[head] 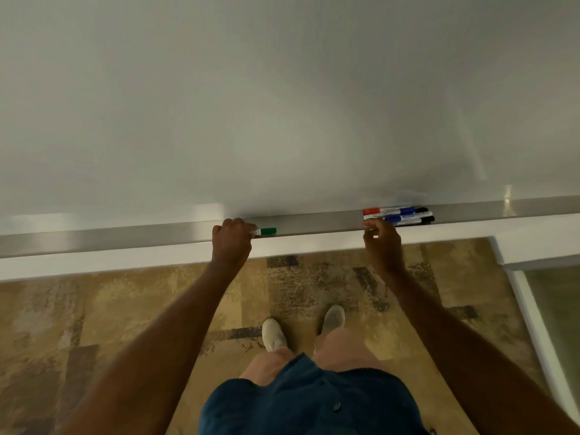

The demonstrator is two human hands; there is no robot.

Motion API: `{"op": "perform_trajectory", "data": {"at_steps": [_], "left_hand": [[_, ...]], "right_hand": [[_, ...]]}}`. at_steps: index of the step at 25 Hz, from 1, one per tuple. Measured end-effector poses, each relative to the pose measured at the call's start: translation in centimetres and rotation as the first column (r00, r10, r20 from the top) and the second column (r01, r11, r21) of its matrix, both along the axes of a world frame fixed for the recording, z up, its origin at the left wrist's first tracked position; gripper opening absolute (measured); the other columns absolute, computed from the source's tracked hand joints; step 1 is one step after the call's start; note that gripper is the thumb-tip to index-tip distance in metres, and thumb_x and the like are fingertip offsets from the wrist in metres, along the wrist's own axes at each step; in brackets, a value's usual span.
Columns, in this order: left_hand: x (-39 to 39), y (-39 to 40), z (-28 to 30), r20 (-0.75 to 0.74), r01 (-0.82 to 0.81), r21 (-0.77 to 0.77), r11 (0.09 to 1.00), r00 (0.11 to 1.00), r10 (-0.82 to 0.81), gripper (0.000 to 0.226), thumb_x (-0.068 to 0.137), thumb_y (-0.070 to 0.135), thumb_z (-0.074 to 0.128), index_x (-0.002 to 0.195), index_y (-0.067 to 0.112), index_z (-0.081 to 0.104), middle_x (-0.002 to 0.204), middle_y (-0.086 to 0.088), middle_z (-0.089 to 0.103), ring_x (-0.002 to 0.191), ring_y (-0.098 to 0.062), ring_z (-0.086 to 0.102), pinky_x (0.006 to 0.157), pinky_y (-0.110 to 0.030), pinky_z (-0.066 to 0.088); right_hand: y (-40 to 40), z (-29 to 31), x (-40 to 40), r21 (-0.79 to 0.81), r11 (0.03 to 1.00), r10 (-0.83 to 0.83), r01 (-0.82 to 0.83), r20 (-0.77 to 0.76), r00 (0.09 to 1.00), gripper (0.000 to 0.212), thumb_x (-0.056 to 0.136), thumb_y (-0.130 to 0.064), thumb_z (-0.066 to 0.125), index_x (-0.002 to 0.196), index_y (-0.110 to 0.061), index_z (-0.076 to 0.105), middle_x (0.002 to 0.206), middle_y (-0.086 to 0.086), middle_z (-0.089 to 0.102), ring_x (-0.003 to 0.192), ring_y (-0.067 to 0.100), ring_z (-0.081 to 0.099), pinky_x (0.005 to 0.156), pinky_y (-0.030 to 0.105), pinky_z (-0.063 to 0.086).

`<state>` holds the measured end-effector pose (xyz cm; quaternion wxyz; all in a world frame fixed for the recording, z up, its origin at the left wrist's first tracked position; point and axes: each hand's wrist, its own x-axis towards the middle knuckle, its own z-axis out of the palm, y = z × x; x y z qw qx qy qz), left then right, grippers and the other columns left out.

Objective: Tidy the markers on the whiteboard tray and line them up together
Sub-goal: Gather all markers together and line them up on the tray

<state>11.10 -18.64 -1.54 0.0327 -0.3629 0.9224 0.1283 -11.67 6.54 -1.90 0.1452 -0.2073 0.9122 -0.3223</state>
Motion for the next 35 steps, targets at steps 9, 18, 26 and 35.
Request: {"op": "perform_trajectory", "data": {"at_steps": [9,18,26,35], "left_hand": [[-0.8,0.1,-1.3,0.041,-0.022,-0.025,0.999,0.999,0.023,0.039,0.087,0.002,0.062,0.115,0.027,0.074,0.099,-0.005,0.071,0.093,-0.027,0.063,0.08,-0.042,0.048],[-1.0,0.5,-1.6,0.031,-0.049,0.027,0.998,0.998,0.048,0.042,0.089,-0.002,0.059,0.116,0.026,0.074,0.103,-0.011,0.068,0.094,-0.032,0.061,0.075,-0.043,0.05],[-0.7,0.7,-1.6,-0.014,-0.09,0.049,0.995,0.996,0.09,0.034,0.089,0.001,0.062,0.114,0.02,0.075,0.104,-0.01,0.07,0.093,-0.032,0.061,0.074,-0.042,0.05],[-0.5,0.8,-1.5,-0.018,-0.083,0.053,0.995,0.996,0.084,0.036,0.089,0.0,0.06,0.117,0.019,0.073,0.107,-0.01,0.069,0.096,-0.032,0.061,0.077,-0.043,0.051]], "right_hand": [[3.3,-0.8,-6.6,0.295,0.951,0.195,-0.096,-0.329,0.924,0.039,0.092,-0.01,0.068,0.129,-0.011,0.058,0.132,0.013,0.061,0.124,0.031,0.054,0.095,0.042,0.054],[2.6,-1.6,-7.9,0.435,0.866,0.408,-0.247,-0.329,0.852,0.044,0.092,-0.015,0.069,0.135,-0.01,0.061,0.132,0.012,0.064,0.122,0.035,0.055,0.098,0.049,0.053],[1.4,-1.8,-7.6,0.517,0.821,0.437,-0.243,-0.295,0.85,0.048,0.087,-0.014,0.072,0.133,-0.014,0.059,0.131,0.011,0.065,0.122,0.035,0.056,0.097,0.05,0.053],[1.8,-1.5,-8.6,0.446,0.85,0.442,-0.281,-0.312,0.841,0.035,0.087,-0.003,0.065,0.122,-0.008,0.063,0.123,0.016,0.064,0.119,0.04,0.056,0.09,0.052,0.058]]}}
